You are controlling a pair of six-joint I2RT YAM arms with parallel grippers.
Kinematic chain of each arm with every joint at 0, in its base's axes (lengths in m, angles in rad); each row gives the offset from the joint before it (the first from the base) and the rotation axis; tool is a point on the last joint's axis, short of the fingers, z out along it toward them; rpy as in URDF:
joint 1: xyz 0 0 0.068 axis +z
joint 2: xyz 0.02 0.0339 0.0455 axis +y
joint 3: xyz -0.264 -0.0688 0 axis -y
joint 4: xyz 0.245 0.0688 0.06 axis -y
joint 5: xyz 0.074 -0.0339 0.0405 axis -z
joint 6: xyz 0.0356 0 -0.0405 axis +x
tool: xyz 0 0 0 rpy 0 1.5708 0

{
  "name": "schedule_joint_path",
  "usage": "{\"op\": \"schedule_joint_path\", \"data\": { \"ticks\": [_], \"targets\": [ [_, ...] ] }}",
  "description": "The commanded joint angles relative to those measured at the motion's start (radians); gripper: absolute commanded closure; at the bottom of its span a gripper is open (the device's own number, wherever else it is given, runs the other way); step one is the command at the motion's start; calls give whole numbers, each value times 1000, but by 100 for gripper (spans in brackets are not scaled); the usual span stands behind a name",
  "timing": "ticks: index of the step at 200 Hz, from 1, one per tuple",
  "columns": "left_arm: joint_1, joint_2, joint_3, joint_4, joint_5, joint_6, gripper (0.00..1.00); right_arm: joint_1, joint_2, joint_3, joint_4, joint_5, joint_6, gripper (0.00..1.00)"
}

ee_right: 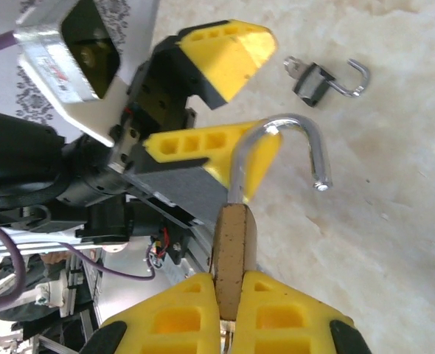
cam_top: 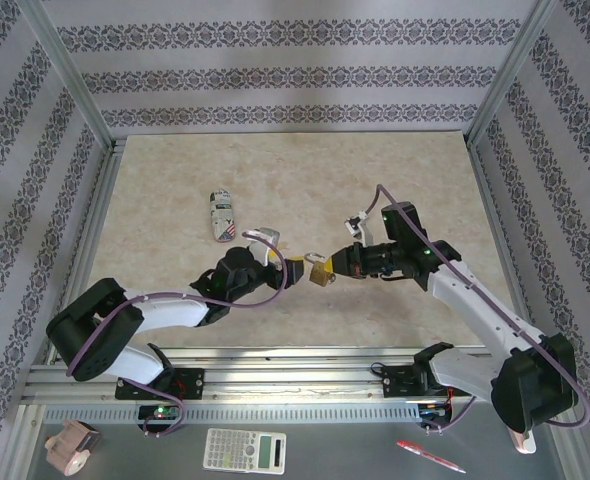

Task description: Unlock with the key

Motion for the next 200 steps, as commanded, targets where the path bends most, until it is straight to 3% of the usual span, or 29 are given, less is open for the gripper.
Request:
{"op": "schedule_joint_path", "data": {
  "ticks": [1, 23, 40, 102, 140, 200],
  "targets": [
    [20, -38, -28, 38, -21, -23, 14, -11, 15, -21, -37, 24, -47, 100],
    [20, -119, -62, 4, -44, -42, 14, -11, 43, -46, -47, 60, -82, 100],
    [20, -212, -42, -117, -64, -42, 13, -9, 52, -80, -7, 77, -88, 100],
    [20, -474, 18, -392, -141, 57, 12, 61, 122, -174, 161, 176, -83, 100],
    [24, -529, 29, -444, -162, 81, 12, 105, 158, -265, 313, 163, -12, 100],
    [39, -513, 46, -453, -151, 111, 11, 89, 242, -302, 371, 147, 36, 100]
  ]
}}
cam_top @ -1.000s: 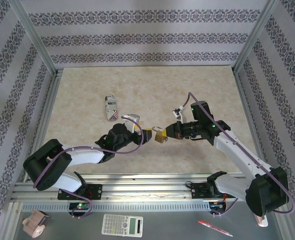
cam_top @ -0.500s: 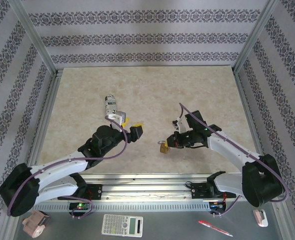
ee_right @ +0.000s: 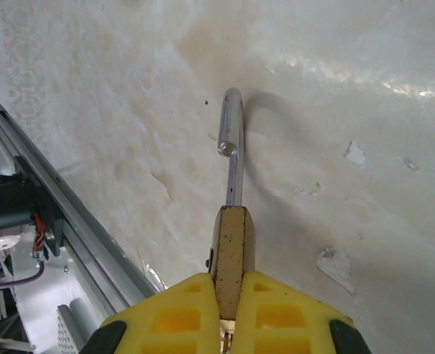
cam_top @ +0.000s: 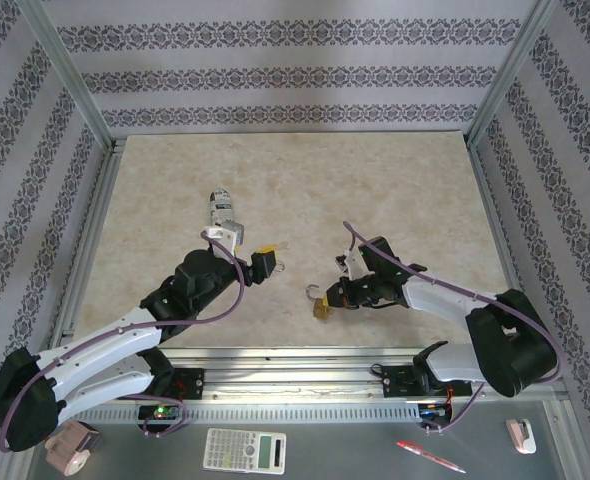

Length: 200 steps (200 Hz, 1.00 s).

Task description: Unlock with the key

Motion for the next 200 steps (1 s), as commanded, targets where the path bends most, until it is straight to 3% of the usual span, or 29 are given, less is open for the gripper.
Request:
{"op": "schedule_joint_path", "data": {
  "ticks": [1, 41, 52, 75, 104, 116, 120, 138, 154, 172, 200],
  "targets": [
    [21, 4, 42, -22, -2, 32, 11, -13, 43, -18, 65, -14, 38, 100],
    [40, -3, 64, -53, 12, 51, 11, -75, 106, 6, 75, -63, 29, 100],
    [47, -13, 68, -64, 15, 53, 11, -86, 120, 10, 69, -68, 23, 84],
    [60, -39, 70, -92, 10, 55, 10, -105, 142, 11, 61, -69, 14, 60],
    [88, -82, 77, -151, 1, 43, 9, -147, 99, 48, -36, -22, -12, 48],
    [100, -108, 79, -183, -23, 41, 8, -165, 59, 85, -127, 51, -35, 39],
    [104, -120, 79, -195, -37, 41, 8, -169, 43, 99, -163, 81, -43, 29],
    [130, -172, 64, -221, -94, 58, 2, -169, -46, 151, -259, 211, -70, 3],
    [185, -204, 60, -249, -164, 89, 0, -168, -144, 158, -252, 356, -89, 2],
    [310, -194, 27, -227, -219, 136, 1, -166, -250, 131, -180, 592, -143, 2],
    [538, -110, -76, 9, -200, 211, 0, -166, -369, 11, 121, 859, -348, 2]
  ]
}}
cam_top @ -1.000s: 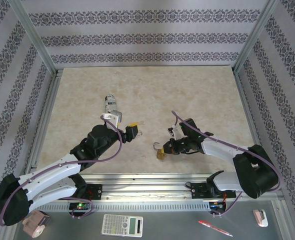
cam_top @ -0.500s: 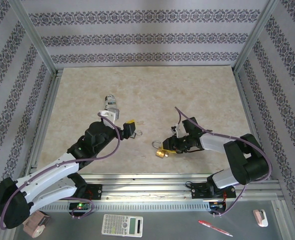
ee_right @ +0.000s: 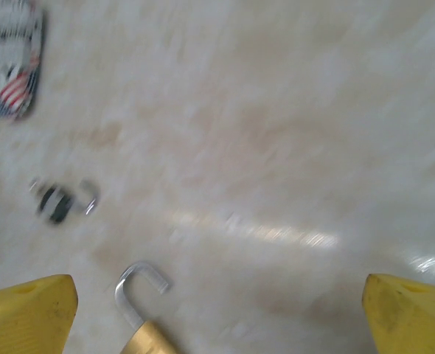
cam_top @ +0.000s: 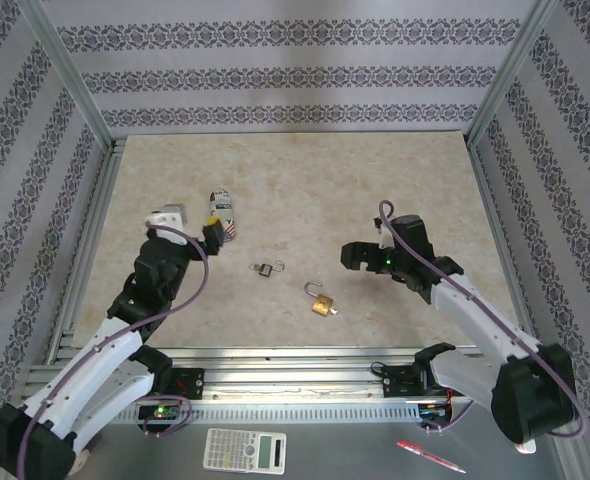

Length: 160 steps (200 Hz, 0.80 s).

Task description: Unlock with the key

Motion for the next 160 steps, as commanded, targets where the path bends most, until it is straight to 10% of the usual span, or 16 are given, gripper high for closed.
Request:
{"op": "schedule_joint_path", "data": {
  "ticks": [1, 38, 95, 130, 146, 160],
  "targets": [
    [151, 69, -90, 173, -40, 97, 0, -1, -71, -108, 256, 348, -223, 2],
    [301, 322, -240, 640, 43, 149, 0, -88, 26, -280, 806, 496, -461, 2],
    [317, 882, -331, 1286, 175, 226, 1, -247, 221, -492, 1359, 292, -414, 2],
    [337, 852, -162, 948, 209, 219, 1, -223, 587, -381, 1591, 310, -415, 2],
    [365, 836, -110, 818, 233, 183, 1, -269, 462, -238, 1126, 372, -318, 2],
    [367, 849, -111, 846, 238, 189, 1, -303, 523, -265, 1305, 288, -310, 2]
  ]
}}
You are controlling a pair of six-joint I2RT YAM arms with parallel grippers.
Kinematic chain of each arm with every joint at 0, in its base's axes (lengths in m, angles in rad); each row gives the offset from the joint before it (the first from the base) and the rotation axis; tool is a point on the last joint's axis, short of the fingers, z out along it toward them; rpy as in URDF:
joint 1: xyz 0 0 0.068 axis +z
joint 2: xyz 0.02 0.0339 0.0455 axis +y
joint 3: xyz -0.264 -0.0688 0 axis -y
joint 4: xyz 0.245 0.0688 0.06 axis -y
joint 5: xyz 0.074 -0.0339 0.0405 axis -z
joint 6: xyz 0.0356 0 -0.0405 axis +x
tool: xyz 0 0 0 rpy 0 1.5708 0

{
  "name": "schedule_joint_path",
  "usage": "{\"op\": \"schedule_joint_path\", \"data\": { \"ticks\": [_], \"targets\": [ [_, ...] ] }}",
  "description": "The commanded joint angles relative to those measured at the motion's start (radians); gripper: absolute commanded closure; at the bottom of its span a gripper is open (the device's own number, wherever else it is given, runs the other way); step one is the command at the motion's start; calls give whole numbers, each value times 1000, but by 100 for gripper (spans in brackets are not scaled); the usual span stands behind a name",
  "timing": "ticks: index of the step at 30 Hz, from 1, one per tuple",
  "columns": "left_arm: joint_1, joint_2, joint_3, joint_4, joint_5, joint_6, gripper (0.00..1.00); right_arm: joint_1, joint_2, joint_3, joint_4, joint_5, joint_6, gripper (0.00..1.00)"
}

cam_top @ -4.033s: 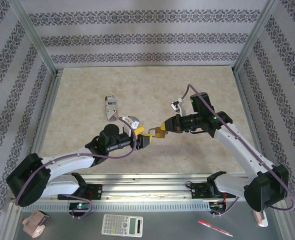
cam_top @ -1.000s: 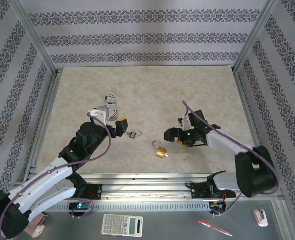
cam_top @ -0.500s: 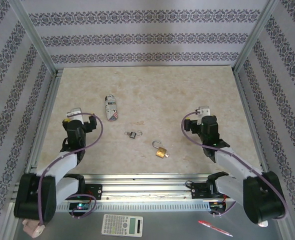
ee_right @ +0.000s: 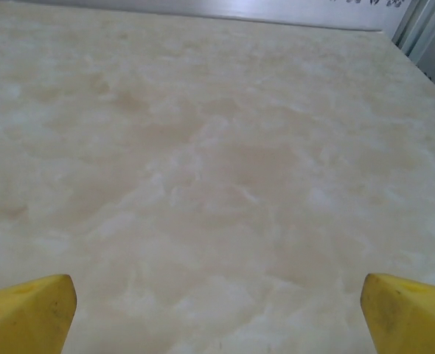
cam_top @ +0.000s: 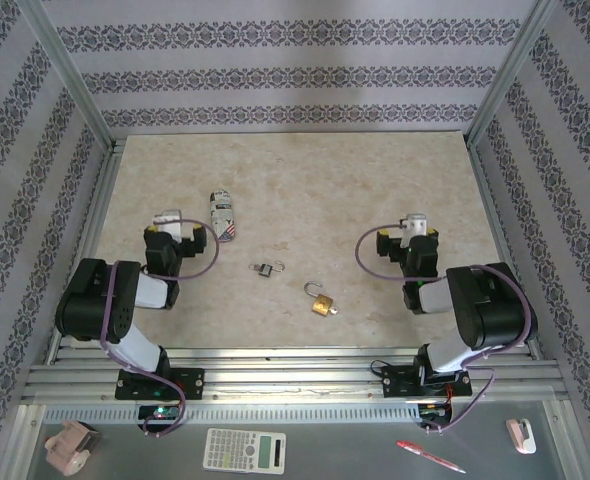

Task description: Unlock with the key

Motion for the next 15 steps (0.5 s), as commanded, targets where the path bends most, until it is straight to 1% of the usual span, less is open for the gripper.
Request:
{"op": "schedule_joint_path", "data": {
  "ticks": [1, 2, 3, 5, 6, 8, 15],
  "targets": [
    [24, -9, 22, -47, 37, -12, 0, -51, 7, 55, 75, -31, 67, 2],
    [24, -15, 26, -68, 36, -14, 0, -47, -12, 55, 33, -7, 68, 2],
    [24, -17, 26, -73, 36, -13, 0, -39, -31, 59, -14, 46, 73, 2],
    [24, -14, 25, -63, 37, -12, 0, -15, -10, 55, 37, 121, 70, 2],
    [24, -16, 27, -70, 37, -14, 0, -10, 0, 55, 61, 127, 64, 2],
    [24, -13, 25, -60, 37, -13, 0, -16, -9, 55, 30, 123, 73, 2],
    [24, -15, 22, -58, 39, -12, 0, -16, -8, 55, 46, 119, 71, 2]
  ]
}}
